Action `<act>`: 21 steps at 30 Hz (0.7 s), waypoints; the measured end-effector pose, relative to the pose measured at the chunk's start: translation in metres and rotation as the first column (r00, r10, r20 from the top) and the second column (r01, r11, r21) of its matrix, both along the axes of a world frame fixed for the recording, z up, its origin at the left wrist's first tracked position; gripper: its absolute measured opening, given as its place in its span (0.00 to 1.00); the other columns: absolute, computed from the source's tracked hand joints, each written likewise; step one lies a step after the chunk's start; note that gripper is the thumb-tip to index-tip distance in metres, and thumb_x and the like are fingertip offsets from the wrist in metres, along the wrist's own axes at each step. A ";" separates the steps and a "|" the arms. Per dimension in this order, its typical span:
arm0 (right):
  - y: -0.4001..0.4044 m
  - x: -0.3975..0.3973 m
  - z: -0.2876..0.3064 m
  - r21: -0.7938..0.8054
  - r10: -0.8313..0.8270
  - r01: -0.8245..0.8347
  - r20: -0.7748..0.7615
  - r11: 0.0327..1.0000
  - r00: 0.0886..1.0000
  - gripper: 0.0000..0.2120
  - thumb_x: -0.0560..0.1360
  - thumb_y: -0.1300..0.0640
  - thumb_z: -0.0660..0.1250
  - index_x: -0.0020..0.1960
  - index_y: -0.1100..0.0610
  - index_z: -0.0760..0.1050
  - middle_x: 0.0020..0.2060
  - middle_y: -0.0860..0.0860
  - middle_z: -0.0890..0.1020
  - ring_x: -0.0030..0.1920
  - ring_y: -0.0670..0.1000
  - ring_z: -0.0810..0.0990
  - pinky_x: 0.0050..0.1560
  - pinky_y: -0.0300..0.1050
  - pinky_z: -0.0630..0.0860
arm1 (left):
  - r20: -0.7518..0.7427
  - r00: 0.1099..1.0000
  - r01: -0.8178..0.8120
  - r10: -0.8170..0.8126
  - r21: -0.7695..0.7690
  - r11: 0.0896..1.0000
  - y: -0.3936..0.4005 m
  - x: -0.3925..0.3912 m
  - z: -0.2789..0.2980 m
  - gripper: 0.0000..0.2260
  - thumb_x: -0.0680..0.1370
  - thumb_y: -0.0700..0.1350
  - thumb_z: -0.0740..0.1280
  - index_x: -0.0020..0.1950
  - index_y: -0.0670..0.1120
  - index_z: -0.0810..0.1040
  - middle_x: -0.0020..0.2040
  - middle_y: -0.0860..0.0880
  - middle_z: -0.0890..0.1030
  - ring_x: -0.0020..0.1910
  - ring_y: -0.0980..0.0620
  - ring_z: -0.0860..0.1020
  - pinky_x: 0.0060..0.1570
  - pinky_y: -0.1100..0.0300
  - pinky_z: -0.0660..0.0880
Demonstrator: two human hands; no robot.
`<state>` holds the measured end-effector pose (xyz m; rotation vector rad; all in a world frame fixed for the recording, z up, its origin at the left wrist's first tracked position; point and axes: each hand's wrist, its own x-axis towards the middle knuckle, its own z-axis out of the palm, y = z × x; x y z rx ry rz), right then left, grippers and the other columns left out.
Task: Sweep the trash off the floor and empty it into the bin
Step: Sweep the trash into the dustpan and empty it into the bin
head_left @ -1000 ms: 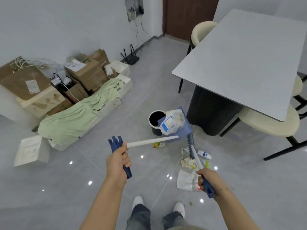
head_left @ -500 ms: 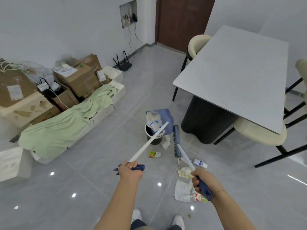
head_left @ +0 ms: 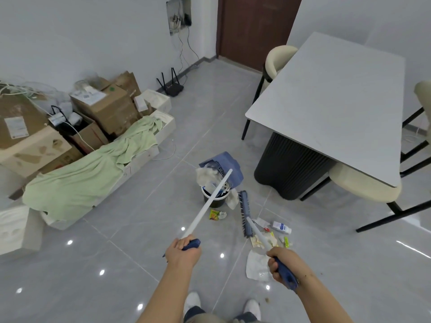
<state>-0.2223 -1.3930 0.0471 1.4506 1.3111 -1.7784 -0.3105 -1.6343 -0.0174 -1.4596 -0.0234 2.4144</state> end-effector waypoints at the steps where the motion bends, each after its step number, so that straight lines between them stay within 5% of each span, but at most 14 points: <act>1: 0.000 0.001 0.000 -0.005 -0.002 0.003 0.005 1.000 1.000 0.04 0.78 0.64 0.59 0.44 0.61 0.68 0.23 0.53 0.71 0.16 0.44 0.67 0.18 0.33 0.64 | -0.002 1.000 -0.005 0.005 0.004 1.000 -0.001 0.002 0.000 0.12 0.80 0.41 0.52 0.36 0.47 0.63 0.18 0.50 0.57 0.13 0.52 0.58 0.14 0.66 0.52; 4: 0.001 0.001 -0.002 -0.013 -0.001 0.001 0.006 1.000 1.000 0.02 0.78 0.64 0.59 0.49 0.62 0.69 0.22 0.52 0.71 0.16 0.44 0.67 0.17 0.33 0.64 | 0.001 1.000 -0.011 0.011 0.011 1.000 -0.005 0.005 0.002 0.10 0.80 0.41 0.53 0.40 0.43 0.66 0.17 0.49 0.57 0.13 0.52 0.58 0.14 0.66 0.52; 10: -0.001 -0.002 0.000 -0.016 0.017 -0.018 -0.009 1.000 1.000 0.16 0.78 0.64 0.58 0.65 0.66 0.68 0.21 0.52 0.70 0.15 0.44 0.66 0.18 0.32 0.63 | 0.026 0.995 -0.097 0.096 0.044 0.994 -0.002 0.014 0.011 0.08 0.81 0.41 0.54 0.49 0.40 0.70 0.18 0.49 0.57 0.14 0.53 0.57 0.16 0.64 0.52; 14: 0.001 0.000 0.002 0.005 0.047 -0.047 -0.025 0.999 0.999 0.18 0.78 0.63 0.58 0.67 0.67 0.66 0.25 0.53 0.70 0.16 0.44 0.66 0.20 0.33 0.63 | 0.082 0.987 -0.140 0.136 0.035 0.990 0.001 0.019 0.008 0.13 0.81 0.41 0.55 0.59 0.34 0.71 0.18 0.49 0.57 0.16 0.54 0.55 0.18 0.66 0.52; 21: 0.003 0.006 0.001 0.011 0.066 -0.066 -0.033 0.998 0.997 0.21 0.78 0.64 0.58 0.70 0.64 0.62 0.28 0.54 0.69 0.16 0.44 0.66 0.19 0.32 0.63 | 0.149 0.979 -0.142 0.139 0.006 0.990 0.009 0.034 -0.001 0.13 0.82 0.41 0.53 0.56 0.34 0.71 0.18 0.48 0.57 0.14 0.52 0.55 0.16 0.65 0.53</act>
